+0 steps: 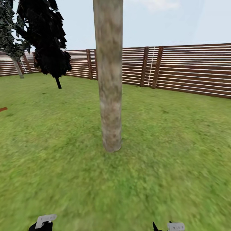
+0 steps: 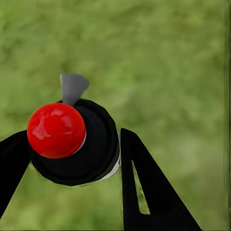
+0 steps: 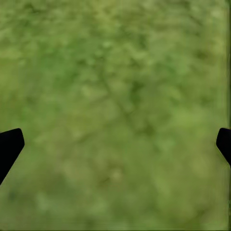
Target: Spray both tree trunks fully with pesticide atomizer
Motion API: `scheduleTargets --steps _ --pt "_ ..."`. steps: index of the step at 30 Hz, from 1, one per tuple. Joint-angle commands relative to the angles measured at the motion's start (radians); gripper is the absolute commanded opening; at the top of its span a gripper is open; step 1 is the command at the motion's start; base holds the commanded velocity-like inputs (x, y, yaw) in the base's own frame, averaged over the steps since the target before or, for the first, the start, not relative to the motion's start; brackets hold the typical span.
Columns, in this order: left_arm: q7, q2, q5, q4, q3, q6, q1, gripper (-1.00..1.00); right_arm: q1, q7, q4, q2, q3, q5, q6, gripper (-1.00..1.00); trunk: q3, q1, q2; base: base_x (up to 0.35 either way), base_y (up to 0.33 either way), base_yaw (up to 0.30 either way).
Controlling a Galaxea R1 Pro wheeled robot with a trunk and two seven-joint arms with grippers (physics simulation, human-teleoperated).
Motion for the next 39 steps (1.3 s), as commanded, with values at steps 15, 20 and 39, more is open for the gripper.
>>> scheduleTargets --steps 15,20,39 --pt "-0.415 0.007 -0.312 -0.132 -0.124 0.02 -0.075 -1.0 -0.078 0.008 -0.199 0.002 0.469 0.001 0.046 1.0 0.0 0.0 0.0 0.055 -0.031 0.0" --pt "-0.799 0.032 -0.45 -0.154 -0.126 0.095 -0.174 -1.0 -0.127 0.034 -0.2 0.025 0.748 -0.003 0.185 1.0 0.0 0.0 0.0 0.0 0.0 0.0" --pt "-1.024 -0.021 -0.772 -0.2 -0.127 0.196 -0.218 -1.0 -0.169 0.441 -0.255 0.055 0.844 -0.005 0.208 -1.0 0.0 0.0 0.0 0.0 0.0 0.0"
